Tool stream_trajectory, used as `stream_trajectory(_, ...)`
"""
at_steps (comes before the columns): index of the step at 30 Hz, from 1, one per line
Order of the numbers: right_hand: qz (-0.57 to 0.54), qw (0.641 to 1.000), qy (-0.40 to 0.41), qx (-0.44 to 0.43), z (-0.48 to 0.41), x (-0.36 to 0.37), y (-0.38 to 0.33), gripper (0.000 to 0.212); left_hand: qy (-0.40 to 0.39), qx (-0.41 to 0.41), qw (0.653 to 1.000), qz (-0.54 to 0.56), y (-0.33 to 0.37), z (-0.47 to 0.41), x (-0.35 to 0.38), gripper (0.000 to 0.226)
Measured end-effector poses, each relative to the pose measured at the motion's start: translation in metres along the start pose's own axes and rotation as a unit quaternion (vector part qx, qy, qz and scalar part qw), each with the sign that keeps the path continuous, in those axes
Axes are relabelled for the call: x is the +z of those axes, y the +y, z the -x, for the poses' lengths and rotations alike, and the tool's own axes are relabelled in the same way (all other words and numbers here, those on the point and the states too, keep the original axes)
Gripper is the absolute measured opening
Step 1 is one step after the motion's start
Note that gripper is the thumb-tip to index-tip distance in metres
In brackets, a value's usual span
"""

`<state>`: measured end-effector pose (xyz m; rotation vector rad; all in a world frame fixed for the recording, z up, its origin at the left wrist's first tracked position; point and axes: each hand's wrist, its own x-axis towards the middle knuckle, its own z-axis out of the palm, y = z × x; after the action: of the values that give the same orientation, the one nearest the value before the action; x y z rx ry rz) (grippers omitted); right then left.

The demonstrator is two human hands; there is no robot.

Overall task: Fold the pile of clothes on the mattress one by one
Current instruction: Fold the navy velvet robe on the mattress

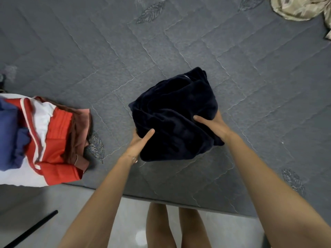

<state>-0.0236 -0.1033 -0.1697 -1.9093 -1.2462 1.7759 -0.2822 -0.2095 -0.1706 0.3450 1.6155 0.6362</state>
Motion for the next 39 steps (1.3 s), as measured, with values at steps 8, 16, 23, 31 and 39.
stream_trajectory(8,-0.066,0.995,-0.041,0.062,0.008,-0.001,-0.001,0.11,0.01,0.013,0.995,0.095,0.01,0.005,0.006,0.081)
stream_trajectory(16,-0.124,0.983,-0.096,0.091,0.079,0.013,-0.043,0.086,0.052,0.039,0.987,0.144,0.056,0.072,-0.023,0.03)
stream_trajectory(23,-0.12,0.989,-0.079,0.025,0.152,0.032,-0.135,0.07,0.062,0.105,0.975,0.185,0.111,0.151,-0.065,0.026)
stream_trajectory(31,-0.145,0.985,-0.051,-0.083,0.212,0.129,-0.231,0.021,0.109,0.176,0.957,0.205,0.156,0.199,-0.187,0.053)
stream_trajectory(39,-0.219,0.969,-0.047,-0.103,0.234,0.316,-0.264,0.051,0.137,0.195,0.961,0.14,0.162,0.215,-0.377,0.05)
